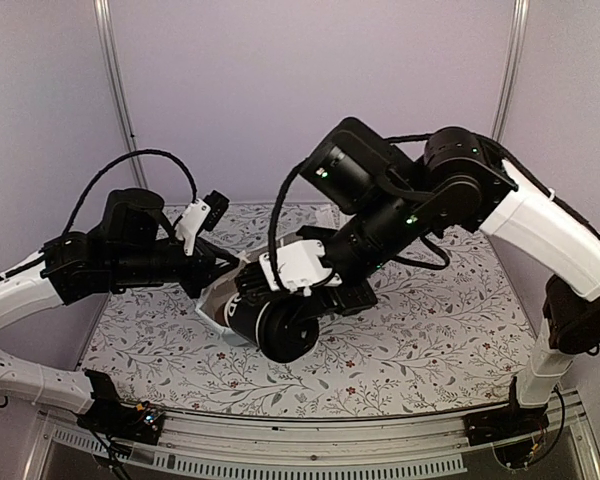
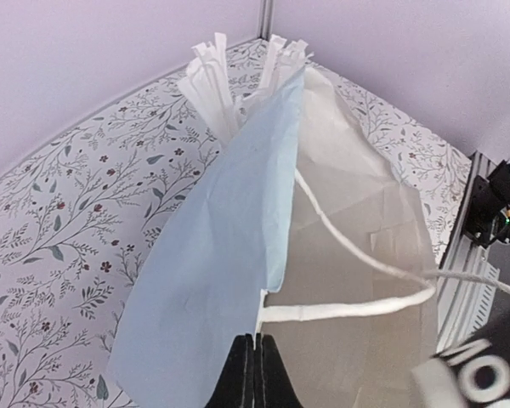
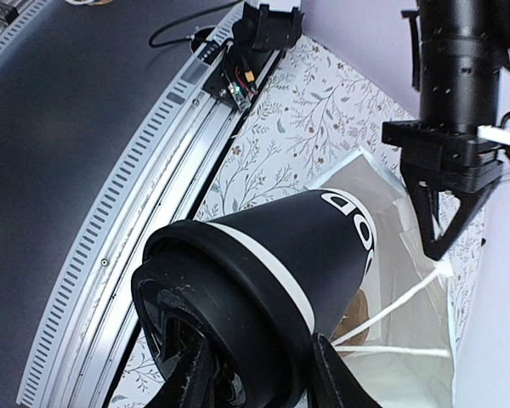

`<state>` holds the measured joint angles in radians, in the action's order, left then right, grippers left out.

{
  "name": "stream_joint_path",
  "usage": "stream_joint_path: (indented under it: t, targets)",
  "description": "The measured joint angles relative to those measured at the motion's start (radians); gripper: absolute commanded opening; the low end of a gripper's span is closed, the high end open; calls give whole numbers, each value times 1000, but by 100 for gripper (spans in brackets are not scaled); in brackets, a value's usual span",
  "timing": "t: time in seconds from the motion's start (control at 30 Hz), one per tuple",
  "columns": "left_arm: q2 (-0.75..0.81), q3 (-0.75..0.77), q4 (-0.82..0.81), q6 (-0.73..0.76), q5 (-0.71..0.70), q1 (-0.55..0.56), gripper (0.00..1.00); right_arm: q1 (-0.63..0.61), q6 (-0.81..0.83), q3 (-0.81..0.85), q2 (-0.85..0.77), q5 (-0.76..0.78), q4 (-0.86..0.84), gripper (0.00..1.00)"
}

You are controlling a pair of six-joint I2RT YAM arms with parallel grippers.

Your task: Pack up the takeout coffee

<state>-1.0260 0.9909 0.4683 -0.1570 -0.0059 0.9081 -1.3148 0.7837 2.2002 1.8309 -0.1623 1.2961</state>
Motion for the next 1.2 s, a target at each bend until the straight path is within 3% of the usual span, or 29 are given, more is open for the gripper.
stream_joint_path:
  t: [0.33, 0.43, 0.57, 0.63, 0.77, 0.93, 1.07, 1.2]
  targets:
    - [-33, 5, 26, -14, -28, -177, 0, 30, 0, -75, -277, 11, 13, 33]
    - [-43, 5, 26, -21, -26, -195, 0, 132, -1, -190, -362, -6, 7, 34]
    - [-40, 5, 25, -34, -25, -203, 0, 349, 4, -486, -462, -61, -5, 34]
    - [-36, 5, 25, -39, -26, -207, 5, 454, 17, -628, -477, -105, -4, 34]
    - [-11, 5, 26, -49, -26, -212, 17, 693, 53, -840, -463, -193, 13, 34]
    - [23, 5, 32, -56, -26, -216, 39, 967, 84, -879, -348, -303, 32, 35]
    - [42, 5, 35, -56, -29, -217, 49, 1099, 83, -879, -208, -343, 26, 40]
    - [44, 5, 35, -56, -28, -217, 51, 1164, 52, -877, -132, -383, 1, 51]
